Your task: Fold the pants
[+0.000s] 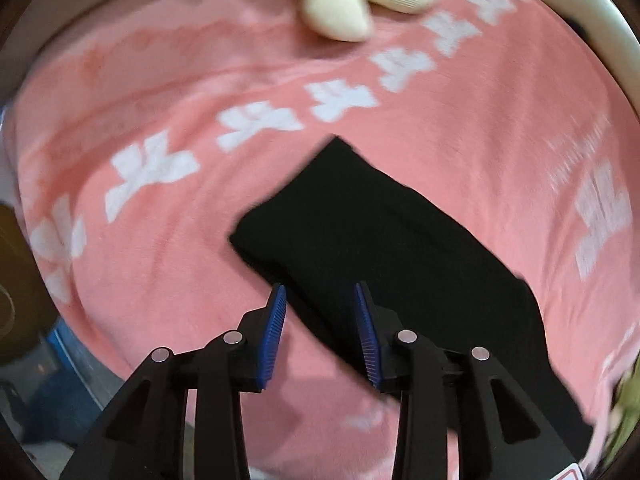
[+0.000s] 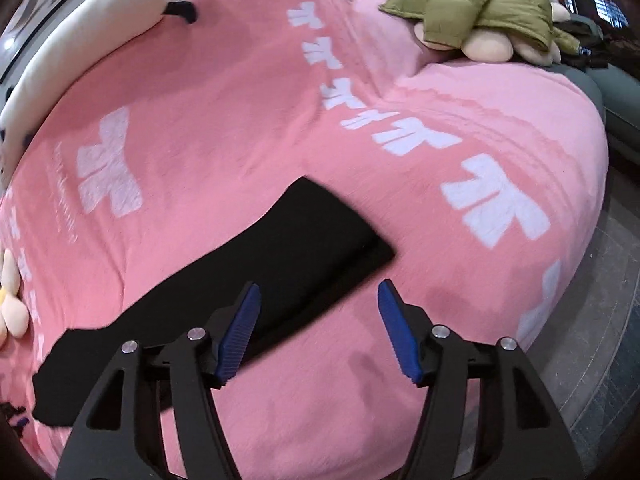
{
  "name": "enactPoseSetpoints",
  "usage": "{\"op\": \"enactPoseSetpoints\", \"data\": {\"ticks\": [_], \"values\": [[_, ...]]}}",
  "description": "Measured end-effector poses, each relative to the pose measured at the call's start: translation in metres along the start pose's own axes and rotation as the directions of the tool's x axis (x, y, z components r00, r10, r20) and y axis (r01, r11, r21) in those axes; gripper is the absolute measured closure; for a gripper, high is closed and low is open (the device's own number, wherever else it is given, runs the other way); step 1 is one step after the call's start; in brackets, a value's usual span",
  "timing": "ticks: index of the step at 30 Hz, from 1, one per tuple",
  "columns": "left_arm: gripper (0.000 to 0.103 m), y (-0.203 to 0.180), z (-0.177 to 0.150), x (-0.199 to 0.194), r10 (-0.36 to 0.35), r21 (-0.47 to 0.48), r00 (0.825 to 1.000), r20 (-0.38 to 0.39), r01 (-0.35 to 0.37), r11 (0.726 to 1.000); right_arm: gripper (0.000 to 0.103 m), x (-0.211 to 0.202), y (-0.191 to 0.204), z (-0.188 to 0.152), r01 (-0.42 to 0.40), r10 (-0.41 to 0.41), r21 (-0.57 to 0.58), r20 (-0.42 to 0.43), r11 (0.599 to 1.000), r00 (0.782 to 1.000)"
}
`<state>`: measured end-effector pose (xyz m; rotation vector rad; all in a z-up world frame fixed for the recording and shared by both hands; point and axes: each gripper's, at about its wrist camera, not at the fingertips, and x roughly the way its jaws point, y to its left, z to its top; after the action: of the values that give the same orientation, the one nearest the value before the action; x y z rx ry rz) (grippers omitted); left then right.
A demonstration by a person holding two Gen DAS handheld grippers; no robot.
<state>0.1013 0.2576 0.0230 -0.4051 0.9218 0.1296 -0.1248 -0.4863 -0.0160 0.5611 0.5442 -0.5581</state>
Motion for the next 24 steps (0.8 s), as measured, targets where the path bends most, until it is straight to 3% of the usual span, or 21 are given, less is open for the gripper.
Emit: {"op": "enactPoseSetpoints", "data": {"ticks": [2, 5, 6, 8, 9, 11, 12, 14, 15, 16, 17, 18, 20, 22, 24], "values": [[0.068, -0.022, -0.012, -0.008, -0.025, 0.057, 1.000, 0.004, 0.025, 0.998, 0.039, 0.010, -0.008, 0.013, -0.003, 0.003, 0.010, 0.005, 1.000, 1.000], [0.053, -0.068, -0.036, -0.017, -0.068, 0.162, 0.998, 0.010, 0.065, 0.985, 0.038, 0.045, -0.020, 0.029, 0.002, -0.001, 0.046, -0.026, 0.999, 1.000], [0.050, -0.081, -0.044, -0.017, -0.077, 0.192, 0.997, 0.008, 0.074, 0.979, 0.047, 0.055, -0.021, 0.031, 0.016, -0.014, 0.036, -0.039, 0.999, 0.999], [0.050, -0.112, -0.060, -0.014, -0.086, 0.263, 0.996, 0.001, 0.083, 0.961, 0.089, 0.072, -0.018, 0.035, -0.005, 0.005, 0.007, -0.090, 1.000, 0.996], [0.050, -0.123, -0.066, -0.010, -0.075, 0.294, 0.997, -0.001, 0.072, 0.953, 0.091, 0.067, -0.012, 0.039, -0.027, 0.027, 0.002, -0.091, 1.000, 0.996], [0.050, -0.145, -0.078, -0.005, -0.054, 0.355, 0.999, 0.000, 0.051, 0.933, 0.091, 0.035, 0.005, 0.049, -0.118, 0.118, -0.050, -0.004, 0.992, 0.993], [0.050, -0.152, -0.082, -0.002, -0.052, 0.378, 0.999, 0.003, 0.047, 0.925, 0.091, 0.016, 0.014, 0.053, -0.114, 0.121, -0.113, 0.053, 0.987, 0.991], [0.050, -0.167, -0.092, 0.004, -0.041, 0.419, 0.999, 0.005, 0.035, 0.907, 0.086, 0.022, 0.010, 0.050, -0.044, 0.058, -0.198, 0.066, 0.979, 0.996], [0.050, -0.171, -0.097, 0.009, -0.040, 0.429, 0.999, -0.004, 0.038, 0.903, 0.086, 0.055, -0.007, 0.043, 0.029, -0.040, -0.215, -0.047, 0.976, 0.998], [0.050, -0.176, -0.102, 0.014, -0.040, 0.431, 0.999, -0.024, 0.046, 0.901, 0.085, 0.069, -0.017, 0.037, 0.053, -0.075, -0.204, -0.103, 0.978, 0.992], [0.050, -0.179, -0.103, 0.019, -0.040, 0.425, 0.998, -0.041, 0.053, 0.903, 0.079, 0.072, -0.027, 0.031, 0.035, -0.057, -0.170, -0.125, 0.985, 0.991], [0.050, -0.180, -0.105, 0.021, -0.040, 0.423, 0.998, -0.048, 0.057, 0.904, 0.061, 0.060, -0.034, 0.027, 0.005, -0.014, -0.121, -0.080, 0.993, 0.997], [0.050, -0.184, -0.109, 0.024, -0.029, 0.429, 0.998, -0.059, 0.052, 0.902, 0.029, 0.041, -0.037, 0.021, 0.022, -0.025, -0.094, -0.022, 0.995, 0.999], [0.050, -0.186, -0.114, 0.024, -0.018, 0.445, 0.999, -0.050, 0.038, 0.895, 0.029, 0.031, -0.041, 0.012, -0.002, 0.003, -0.066, 0.006, 0.998, 1.000], [0.050, -0.189, -0.118, 0.025, -0.008, 0.460, 0.999, -0.047, 0.029, 0.888, 0.029, 0.038, -0.047, 0.005, -0.044, 0.043, -0.010, -0.044, 0.999, 0.998]]}}
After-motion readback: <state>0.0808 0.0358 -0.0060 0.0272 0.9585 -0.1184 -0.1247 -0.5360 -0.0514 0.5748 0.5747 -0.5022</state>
